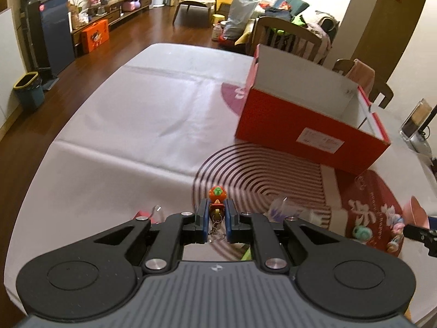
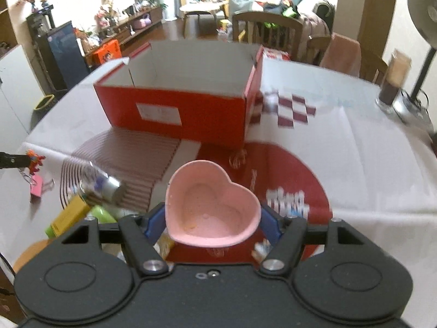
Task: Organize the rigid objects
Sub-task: 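Carry the keyring charm and pink heart dish into the red shoebox with both tools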
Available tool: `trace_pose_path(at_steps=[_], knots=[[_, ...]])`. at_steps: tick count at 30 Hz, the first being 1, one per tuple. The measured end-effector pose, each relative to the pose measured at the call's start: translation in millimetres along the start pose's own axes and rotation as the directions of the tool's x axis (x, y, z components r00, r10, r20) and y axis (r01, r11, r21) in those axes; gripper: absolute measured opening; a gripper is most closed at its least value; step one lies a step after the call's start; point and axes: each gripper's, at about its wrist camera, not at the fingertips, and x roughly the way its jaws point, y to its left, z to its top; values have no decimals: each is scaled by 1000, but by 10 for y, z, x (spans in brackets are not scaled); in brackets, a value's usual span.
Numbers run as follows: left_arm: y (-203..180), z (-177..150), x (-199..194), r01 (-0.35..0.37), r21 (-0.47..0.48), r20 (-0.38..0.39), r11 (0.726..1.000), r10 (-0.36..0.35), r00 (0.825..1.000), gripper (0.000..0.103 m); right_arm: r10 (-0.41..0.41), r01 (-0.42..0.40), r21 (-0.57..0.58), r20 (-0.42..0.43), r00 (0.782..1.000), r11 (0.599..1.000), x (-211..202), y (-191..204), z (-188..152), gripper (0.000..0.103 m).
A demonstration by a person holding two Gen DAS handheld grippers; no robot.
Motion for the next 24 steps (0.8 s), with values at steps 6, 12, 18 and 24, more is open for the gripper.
trace_pose_path(at_steps=[6,12,18,24], knots=[[-211,310,59,30,16,10,999,-30,1000,11,8,-6,-49,54,998,999,27,-44,409,70],[-404,718,167,59,35,14,998,-60,998,11,6,1,-95,74,997,995,181,-53,808,70],[-615,1098,349,80,80,4,994,-80,997,11,22,-14,-116,66,998,993,422,-38,1178,70],[-901,1415,634,80,153,-8,985,-80,997,11,11,-6,-150,33,999,989,777,27,1440,70]])
